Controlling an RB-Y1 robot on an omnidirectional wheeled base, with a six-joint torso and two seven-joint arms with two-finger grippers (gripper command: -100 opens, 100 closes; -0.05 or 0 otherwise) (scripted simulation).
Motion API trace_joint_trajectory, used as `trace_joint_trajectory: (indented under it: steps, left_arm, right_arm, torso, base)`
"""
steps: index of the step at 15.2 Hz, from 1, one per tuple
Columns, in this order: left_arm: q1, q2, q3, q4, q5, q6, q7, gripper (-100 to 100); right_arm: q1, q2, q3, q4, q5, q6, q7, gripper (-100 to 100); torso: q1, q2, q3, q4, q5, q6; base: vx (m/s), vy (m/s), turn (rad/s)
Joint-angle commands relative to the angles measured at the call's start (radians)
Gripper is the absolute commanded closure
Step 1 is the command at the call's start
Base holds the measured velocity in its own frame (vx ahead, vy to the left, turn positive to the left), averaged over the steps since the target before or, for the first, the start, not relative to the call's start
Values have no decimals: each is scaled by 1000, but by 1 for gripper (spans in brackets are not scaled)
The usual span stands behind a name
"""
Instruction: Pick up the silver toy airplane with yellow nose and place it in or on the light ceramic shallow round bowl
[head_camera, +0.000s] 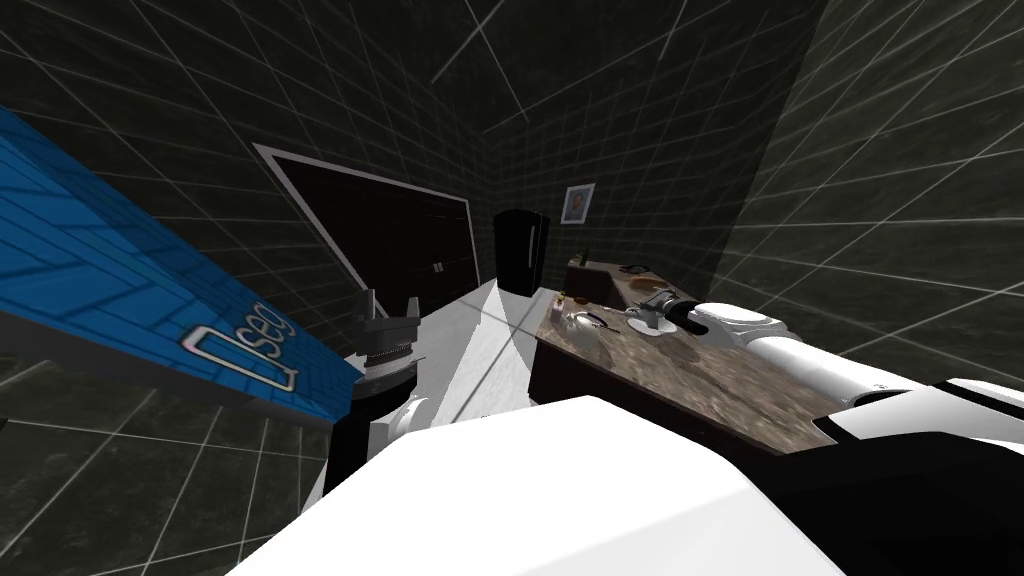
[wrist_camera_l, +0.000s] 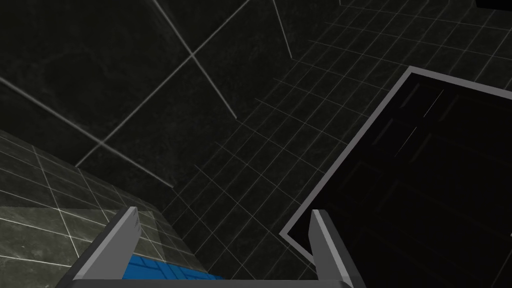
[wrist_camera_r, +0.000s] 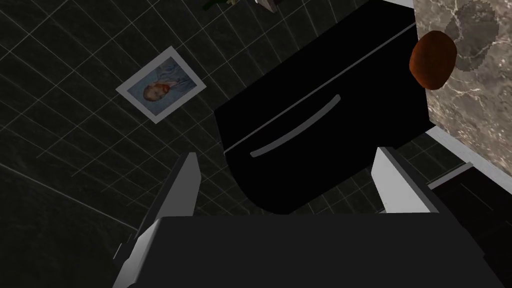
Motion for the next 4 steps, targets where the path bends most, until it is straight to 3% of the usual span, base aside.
trace_joint_trajectory:
  steps: [1,4]
  left_arm:
    - [0,0,0,0,0,0,0,0]
    - [0,0,0,0,0,0,0,0]
  right_arm:
    - [0,0,0,0,0,0,0,-100]
    - [0,0,0,0,0,0,0,-100]
  torso:
    - [0,0,0,0,0,0]
    - [-4,1,0,0,-1,0]
  base:
    - [2,15,-2]
    - [1,5,0]
